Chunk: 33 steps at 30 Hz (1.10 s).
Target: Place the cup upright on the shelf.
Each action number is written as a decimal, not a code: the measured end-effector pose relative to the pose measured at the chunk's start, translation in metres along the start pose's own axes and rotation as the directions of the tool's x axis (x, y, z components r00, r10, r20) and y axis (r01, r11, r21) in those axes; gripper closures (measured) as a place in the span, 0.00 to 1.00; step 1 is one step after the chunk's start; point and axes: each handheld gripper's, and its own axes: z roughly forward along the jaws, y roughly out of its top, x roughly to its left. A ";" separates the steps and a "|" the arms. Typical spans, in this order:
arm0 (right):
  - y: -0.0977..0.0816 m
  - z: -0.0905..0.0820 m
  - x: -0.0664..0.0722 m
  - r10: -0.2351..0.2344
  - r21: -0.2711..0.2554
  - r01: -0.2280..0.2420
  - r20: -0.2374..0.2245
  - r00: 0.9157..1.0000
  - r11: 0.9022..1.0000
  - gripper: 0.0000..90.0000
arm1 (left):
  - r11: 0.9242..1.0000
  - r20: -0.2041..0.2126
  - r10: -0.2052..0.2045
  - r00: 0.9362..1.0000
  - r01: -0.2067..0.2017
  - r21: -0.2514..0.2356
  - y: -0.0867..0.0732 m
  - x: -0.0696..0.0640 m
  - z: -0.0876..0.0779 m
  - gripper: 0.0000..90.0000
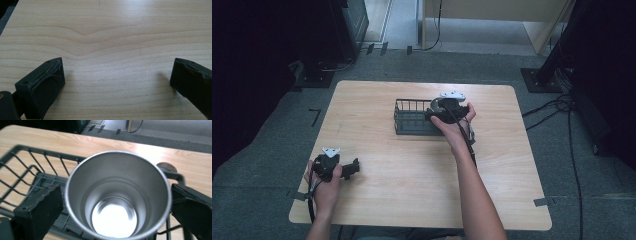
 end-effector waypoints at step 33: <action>-0.061 -0.079 -0.049 0.015 -0.037 -0.014 0.010 1.000 0.999 0.00 | 1.000 0.000 0.000 1.000 0.000 -0.001 0.000 0.000 0.000 0.00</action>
